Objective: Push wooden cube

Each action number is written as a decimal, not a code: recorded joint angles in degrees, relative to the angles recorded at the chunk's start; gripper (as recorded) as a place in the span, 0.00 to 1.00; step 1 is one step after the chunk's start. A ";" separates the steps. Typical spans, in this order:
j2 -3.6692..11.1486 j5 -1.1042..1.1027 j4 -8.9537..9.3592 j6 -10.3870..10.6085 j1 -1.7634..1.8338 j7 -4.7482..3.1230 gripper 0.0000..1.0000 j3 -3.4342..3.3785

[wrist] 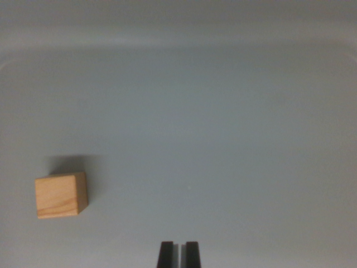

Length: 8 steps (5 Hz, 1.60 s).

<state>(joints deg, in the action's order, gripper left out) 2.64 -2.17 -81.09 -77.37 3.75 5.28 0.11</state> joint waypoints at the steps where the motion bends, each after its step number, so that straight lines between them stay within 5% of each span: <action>1: 0.63 0.00 1.93 2.27 0.45 0.57 0.00 -0.43; 2: 0.63 0.00 1.93 2.27 0.45 0.57 0.00 -0.43; 3: 1.37 -0.01 4.19 4.91 0.97 1.23 0.00 -0.93; 6: 2.07 -0.01 6.34 7.43 1.46 1.86 0.00 -1.40; 7: 2.82 -0.02 8.65 10.14 2.00 2.53 0.00 -1.91; 8: 2.82 -0.02 8.65 10.14 2.00 2.53 0.00 -1.91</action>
<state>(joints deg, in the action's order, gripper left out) 5.46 -2.19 -72.44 -67.24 5.75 7.81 -1.80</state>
